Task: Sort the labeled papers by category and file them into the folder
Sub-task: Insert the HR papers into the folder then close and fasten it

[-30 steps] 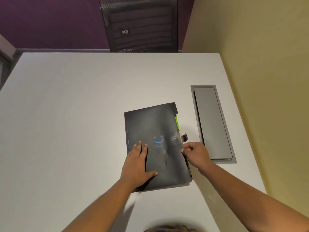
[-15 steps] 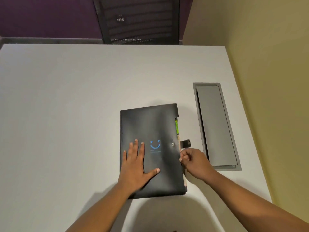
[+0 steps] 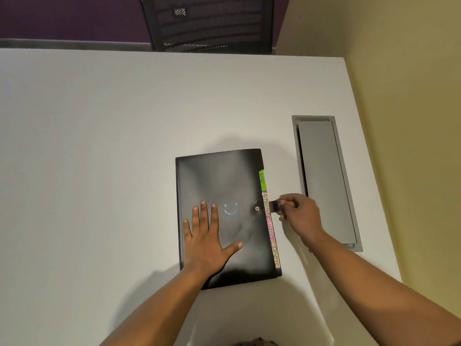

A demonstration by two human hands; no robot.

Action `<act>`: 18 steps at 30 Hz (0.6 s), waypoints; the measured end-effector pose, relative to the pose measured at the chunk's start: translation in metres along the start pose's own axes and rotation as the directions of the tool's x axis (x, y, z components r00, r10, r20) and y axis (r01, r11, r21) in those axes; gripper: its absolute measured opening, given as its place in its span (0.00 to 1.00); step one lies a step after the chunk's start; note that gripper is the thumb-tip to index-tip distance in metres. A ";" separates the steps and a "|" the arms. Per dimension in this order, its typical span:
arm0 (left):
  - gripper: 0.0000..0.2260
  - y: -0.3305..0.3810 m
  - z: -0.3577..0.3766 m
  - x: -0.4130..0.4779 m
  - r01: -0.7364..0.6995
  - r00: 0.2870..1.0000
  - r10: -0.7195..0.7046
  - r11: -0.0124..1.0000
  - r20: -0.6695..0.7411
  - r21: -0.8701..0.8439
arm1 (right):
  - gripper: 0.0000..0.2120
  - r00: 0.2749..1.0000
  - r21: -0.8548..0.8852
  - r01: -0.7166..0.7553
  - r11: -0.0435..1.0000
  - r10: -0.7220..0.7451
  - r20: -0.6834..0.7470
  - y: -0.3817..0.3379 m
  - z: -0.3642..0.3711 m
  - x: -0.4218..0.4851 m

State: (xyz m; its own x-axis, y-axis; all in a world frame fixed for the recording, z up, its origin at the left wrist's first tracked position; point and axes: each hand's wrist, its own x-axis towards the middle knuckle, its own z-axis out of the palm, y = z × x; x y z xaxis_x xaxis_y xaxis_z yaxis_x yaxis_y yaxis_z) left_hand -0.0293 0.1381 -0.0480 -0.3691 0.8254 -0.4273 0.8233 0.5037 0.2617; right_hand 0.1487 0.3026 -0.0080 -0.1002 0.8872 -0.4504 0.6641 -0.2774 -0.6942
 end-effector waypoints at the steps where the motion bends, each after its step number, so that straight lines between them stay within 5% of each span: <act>1: 0.50 -0.001 0.000 0.000 -0.003 1.000 0.003 1.000 0.000 -0.001 | 0.06 1.000 0.013 -0.004 1.000 0.003 0.024 -0.002 0.003 0.000; 18: 0.51 -0.007 -0.004 0.003 -0.026 0.997 0.021 0.998 0.077 0.053 | 0.20 1.000 -0.345 0.001 0.939 -0.012 -0.027 -0.012 0.035 -0.005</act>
State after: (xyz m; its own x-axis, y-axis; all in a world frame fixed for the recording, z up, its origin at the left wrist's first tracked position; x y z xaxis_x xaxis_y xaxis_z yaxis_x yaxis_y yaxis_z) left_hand -0.0383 0.1383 -0.0480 -0.3173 0.8140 -0.4865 0.8540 0.4683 0.2267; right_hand 0.1156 0.2882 -0.0171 -0.0876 0.9001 -0.4269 0.8788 -0.1319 -0.4585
